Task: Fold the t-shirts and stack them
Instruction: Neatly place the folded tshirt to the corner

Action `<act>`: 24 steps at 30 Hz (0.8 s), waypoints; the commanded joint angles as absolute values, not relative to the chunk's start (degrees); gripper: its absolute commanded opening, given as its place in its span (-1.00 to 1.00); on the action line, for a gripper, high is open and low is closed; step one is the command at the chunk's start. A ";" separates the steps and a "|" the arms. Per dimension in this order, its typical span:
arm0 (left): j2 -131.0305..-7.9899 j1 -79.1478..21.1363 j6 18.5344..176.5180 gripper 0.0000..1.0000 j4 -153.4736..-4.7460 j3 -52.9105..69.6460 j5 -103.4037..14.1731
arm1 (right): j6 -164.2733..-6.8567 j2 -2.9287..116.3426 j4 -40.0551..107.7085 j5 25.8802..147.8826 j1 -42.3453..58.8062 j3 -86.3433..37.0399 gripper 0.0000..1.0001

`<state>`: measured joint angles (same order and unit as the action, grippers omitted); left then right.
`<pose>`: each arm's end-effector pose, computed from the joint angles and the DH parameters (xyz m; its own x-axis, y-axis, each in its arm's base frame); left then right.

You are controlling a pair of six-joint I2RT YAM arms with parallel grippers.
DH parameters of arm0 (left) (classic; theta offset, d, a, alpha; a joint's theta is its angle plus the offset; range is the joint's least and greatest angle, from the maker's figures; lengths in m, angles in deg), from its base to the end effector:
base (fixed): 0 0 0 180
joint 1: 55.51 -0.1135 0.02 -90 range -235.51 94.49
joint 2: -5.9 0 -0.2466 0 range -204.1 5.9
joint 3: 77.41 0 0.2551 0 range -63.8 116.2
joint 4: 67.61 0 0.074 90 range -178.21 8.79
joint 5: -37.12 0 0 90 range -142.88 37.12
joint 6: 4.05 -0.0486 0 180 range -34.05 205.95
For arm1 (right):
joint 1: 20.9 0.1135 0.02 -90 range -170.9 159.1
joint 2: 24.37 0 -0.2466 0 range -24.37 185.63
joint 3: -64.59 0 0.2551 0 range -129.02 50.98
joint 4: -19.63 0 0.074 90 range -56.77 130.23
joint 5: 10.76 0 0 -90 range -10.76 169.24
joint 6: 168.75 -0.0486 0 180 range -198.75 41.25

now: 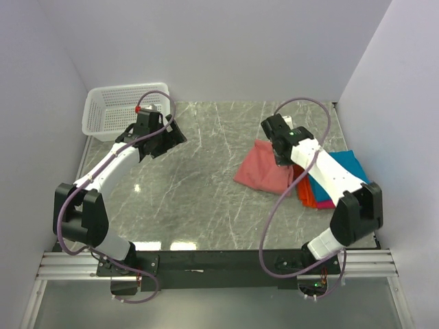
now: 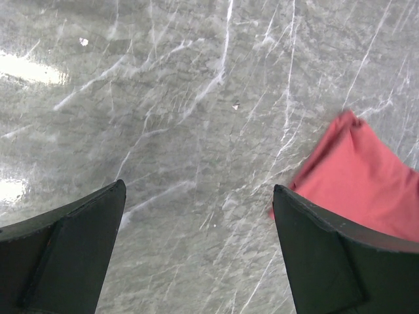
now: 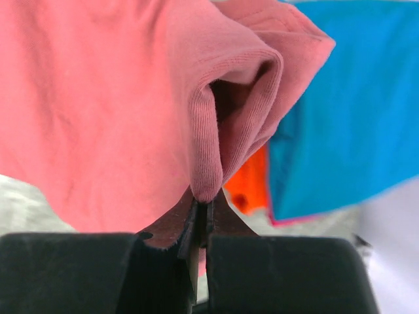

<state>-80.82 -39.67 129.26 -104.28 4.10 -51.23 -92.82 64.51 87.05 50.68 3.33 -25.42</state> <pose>0.3375 -0.0972 0.2547 -0.6686 -0.5230 -0.5286 -0.2270 0.8205 -0.5247 0.2987 0.1090 0.2582 -0.8549 -0.1506 -0.4965 0.0234 0.9448 -0.3268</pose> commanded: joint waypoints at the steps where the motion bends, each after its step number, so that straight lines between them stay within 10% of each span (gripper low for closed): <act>1: -78.30 -39.42 129.10 0.99 -102.22 3.61 -50.94 | -87.20 58.96 91.76 43.58 2.84 -22.94 -1.00; 24: -77.34 -39.51 129.01 0.99 -102.13 3.87 -52.61 | -67.94 48.05 95.54 35.21 -4.37 -33.21 -1.00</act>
<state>-80.17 -39.67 129.10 -104.11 3.88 -51.34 -68.97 48.88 93.94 38.14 -3.62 -29.27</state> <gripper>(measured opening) 0.994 0.036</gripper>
